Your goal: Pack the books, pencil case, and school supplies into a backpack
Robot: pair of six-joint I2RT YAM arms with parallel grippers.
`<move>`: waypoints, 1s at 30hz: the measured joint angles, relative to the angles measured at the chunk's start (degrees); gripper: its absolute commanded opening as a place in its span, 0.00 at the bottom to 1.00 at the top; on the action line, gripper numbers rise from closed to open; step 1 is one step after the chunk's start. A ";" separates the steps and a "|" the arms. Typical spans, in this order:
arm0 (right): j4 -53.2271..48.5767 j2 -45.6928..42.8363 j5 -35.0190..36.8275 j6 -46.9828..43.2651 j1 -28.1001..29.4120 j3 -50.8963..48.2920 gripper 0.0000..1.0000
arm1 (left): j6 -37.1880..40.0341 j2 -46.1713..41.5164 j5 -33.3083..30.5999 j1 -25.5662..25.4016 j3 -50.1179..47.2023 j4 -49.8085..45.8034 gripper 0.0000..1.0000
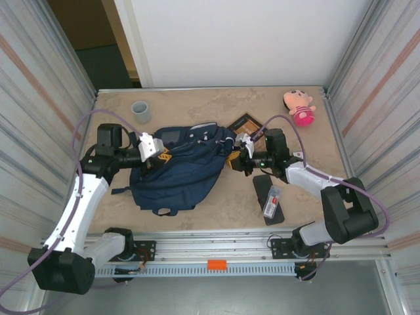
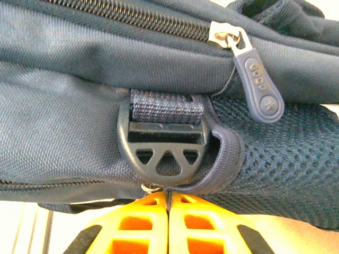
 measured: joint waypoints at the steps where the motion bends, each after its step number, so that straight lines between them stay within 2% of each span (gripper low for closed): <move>1: -0.24 0.00 -0.04 0.11 0.00 0.11 0.00 | -0.28 -0.07 -0.26 0.00 -0.09 0.24 0.00; 6: -0.68 0.00 -0.11 0.59 0.00 0.15 0.02 | -2.12 -1.22 -2.16 -0.02 -0.85 2.47 0.00; 12: -0.44 0.42 -0.48 1.49 0.02 0.24 0.29 | -3.65 -2.84 -2.14 -0.02 -2.97 4.33 0.00; 21: 2.01 3.30 -2.12 2.69 0.11 1.05 0.49 | -5.77 -2.82 -1.03 0.00 -3.13 6.64 0.00; 22: 2.27 3.34 -2.62 2.67 0.13 1.07 0.47 | -6.08 -2.82 -0.81 0.00 -3.13 6.82 0.00; 23: 2.49 3.43 -3.15 2.71 0.13 1.09 0.42 | -6.36 -2.78 -0.66 0.00 -3.13 6.93 0.00; 26: 2.71 3.45 -4.63 3.67 0.11 1.09 0.16 | -6.91 -2.75 -0.63 0.00 -3.13 7.37 0.00; 27: 2.89 3.45 -4.96 4.00 0.11 1.11 0.11 | -7.04 -2.75 -0.66 0.00 -3.13 7.54 0.00; 30: 2.99 3.41 -5.16 5.05 0.00 1.11 0.02 | -7.85 -2.75 -1.29 0.00 -3.34 8.46 0.00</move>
